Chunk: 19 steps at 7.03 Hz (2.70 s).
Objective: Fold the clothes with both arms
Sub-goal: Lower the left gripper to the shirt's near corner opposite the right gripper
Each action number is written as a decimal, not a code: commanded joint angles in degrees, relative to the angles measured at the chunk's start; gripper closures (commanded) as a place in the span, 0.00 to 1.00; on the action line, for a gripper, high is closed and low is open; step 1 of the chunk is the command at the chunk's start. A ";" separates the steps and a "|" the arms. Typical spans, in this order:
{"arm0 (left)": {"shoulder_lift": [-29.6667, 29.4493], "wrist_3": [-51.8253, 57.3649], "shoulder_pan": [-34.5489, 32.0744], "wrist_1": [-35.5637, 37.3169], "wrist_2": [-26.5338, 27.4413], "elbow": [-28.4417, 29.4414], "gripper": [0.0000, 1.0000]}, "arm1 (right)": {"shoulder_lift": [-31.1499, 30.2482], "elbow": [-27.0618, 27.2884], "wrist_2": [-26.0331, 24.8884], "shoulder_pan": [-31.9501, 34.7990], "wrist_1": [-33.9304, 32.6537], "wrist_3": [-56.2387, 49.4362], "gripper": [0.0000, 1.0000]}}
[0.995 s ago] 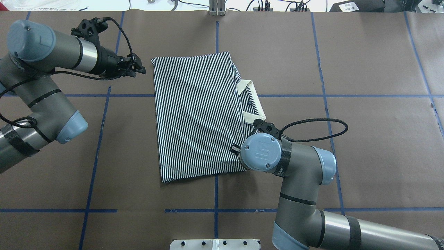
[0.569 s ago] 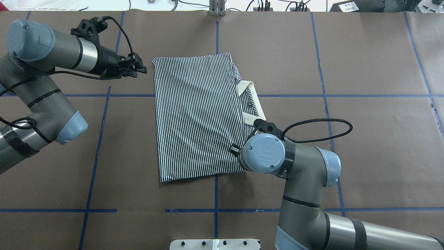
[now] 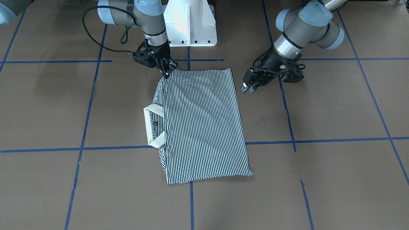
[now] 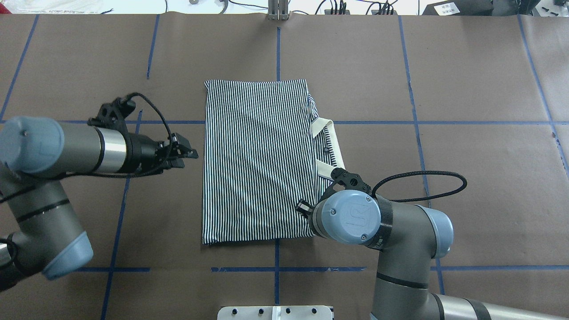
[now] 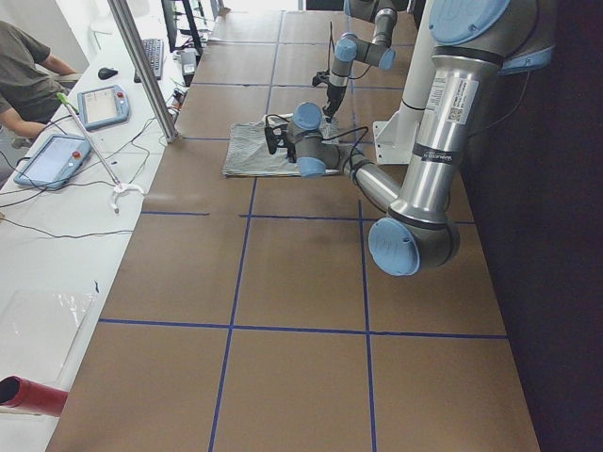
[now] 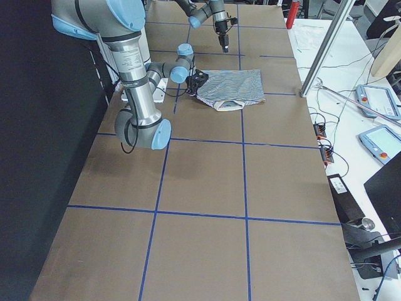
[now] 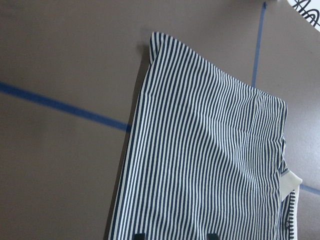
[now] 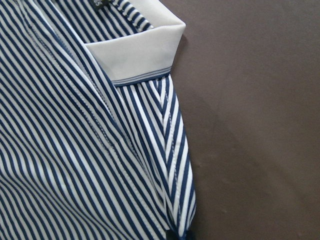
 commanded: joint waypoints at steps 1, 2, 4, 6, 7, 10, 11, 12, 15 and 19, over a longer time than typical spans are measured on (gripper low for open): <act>2.90 -8.74 13.07 4.90 11.35 -2.77 0.47 | -0.29 0.59 0.00 -0.50 -0.01 0.46 1.00; 2.29 -11.73 16.96 8.34 14.08 -2.77 0.47 | -0.11 0.60 0.00 -0.51 -0.01 0.46 1.00; 2.37 -11.85 18.31 8.99 14.20 -2.33 0.48 | -0.11 0.68 0.00 -0.59 -0.01 0.46 1.00; 2.28 -11.94 19.71 8.99 14.20 -2.16 0.50 | -0.20 0.60 0.00 -0.59 -0.01 0.46 1.00; 2.28 -12.03 19.81 9.07 14.20 -2.16 0.56 | -0.28 0.60 0.00 -0.59 -0.01 0.46 1.00; 2.54 -11.94 19.81 9.16 14.20 -2.07 1.00 | -0.37 0.68 -0.09 -0.77 -0.01 0.55 1.00; 2.55 -12.03 19.72 9.16 14.20 -2.42 1.00 | -0.46 0.68 -0.09 -0.94 -0.01 0.55 1.00; 2.37 -12.03 19.55 9.16 14.20 -3.64 1.00 | -0.37 0.86 -0.09 -1.21 -0.01 0.63 1.00; 1.51 -11.94 19.63 21.75 13.32 -19.50 1.00 | -3.53 12.76 -0.71 -2.09 -4.54 4.68 1.00; -11.60 -4.85 3.04 31.05 4.80 -11.85 1.00 | 5.39 2.50 3.24 12.48 -2.66 3.97 1.00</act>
